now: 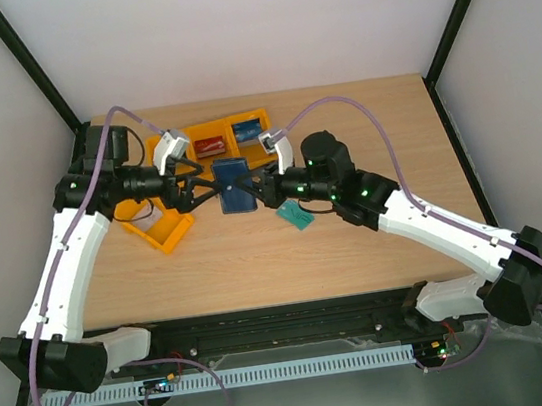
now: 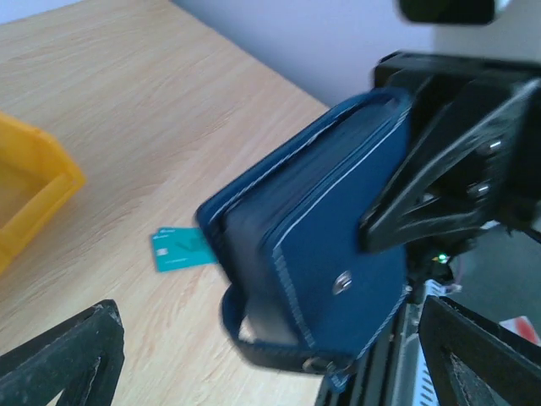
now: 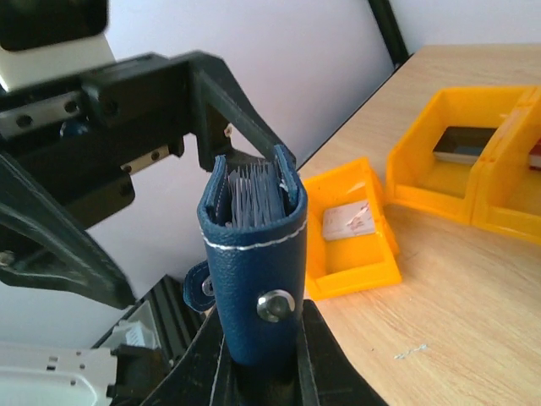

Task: Take the credit cards out of the card holder
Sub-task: Open the card holder.

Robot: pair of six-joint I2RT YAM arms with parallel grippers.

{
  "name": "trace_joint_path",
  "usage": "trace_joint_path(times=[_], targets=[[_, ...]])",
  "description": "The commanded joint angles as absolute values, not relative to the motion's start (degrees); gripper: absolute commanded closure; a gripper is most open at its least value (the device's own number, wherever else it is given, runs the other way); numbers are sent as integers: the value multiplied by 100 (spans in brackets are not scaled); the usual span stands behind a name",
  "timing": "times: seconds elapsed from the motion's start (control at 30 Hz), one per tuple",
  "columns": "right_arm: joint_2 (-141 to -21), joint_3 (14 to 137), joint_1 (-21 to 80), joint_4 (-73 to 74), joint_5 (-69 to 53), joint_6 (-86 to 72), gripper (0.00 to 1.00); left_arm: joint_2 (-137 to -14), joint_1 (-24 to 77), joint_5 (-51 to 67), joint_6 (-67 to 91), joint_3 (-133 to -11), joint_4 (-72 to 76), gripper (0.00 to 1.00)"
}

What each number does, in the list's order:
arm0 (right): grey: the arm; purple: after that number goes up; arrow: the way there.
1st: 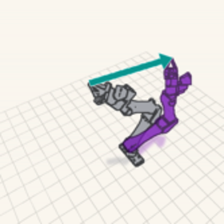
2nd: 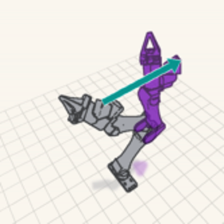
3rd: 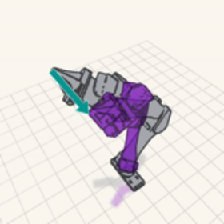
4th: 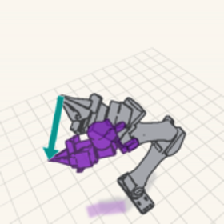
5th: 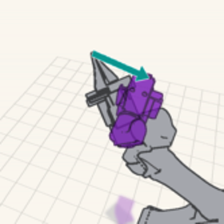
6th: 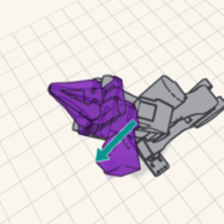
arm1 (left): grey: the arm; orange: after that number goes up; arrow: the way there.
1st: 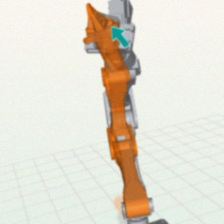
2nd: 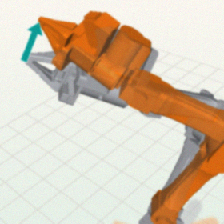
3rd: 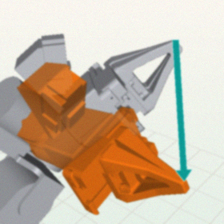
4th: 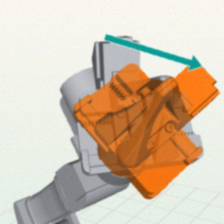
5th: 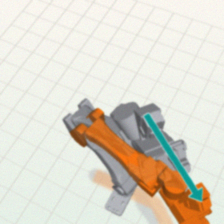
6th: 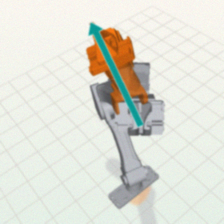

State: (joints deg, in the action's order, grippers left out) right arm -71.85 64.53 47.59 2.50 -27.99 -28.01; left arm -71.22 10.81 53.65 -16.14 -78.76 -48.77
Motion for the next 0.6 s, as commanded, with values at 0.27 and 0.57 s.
trace_joint_path(times=[0.27, 0.57], targets=[[-6828, 6246, 4748, -595, -4311, -2301, 98, -7055, 1036, 5673, -1866, -7427, -4922, 10], [-6609, 6045, 4745, -877, -5149, -2123, 98, -6929, 793, 6814, -3560, -7519, -6269, 22]])
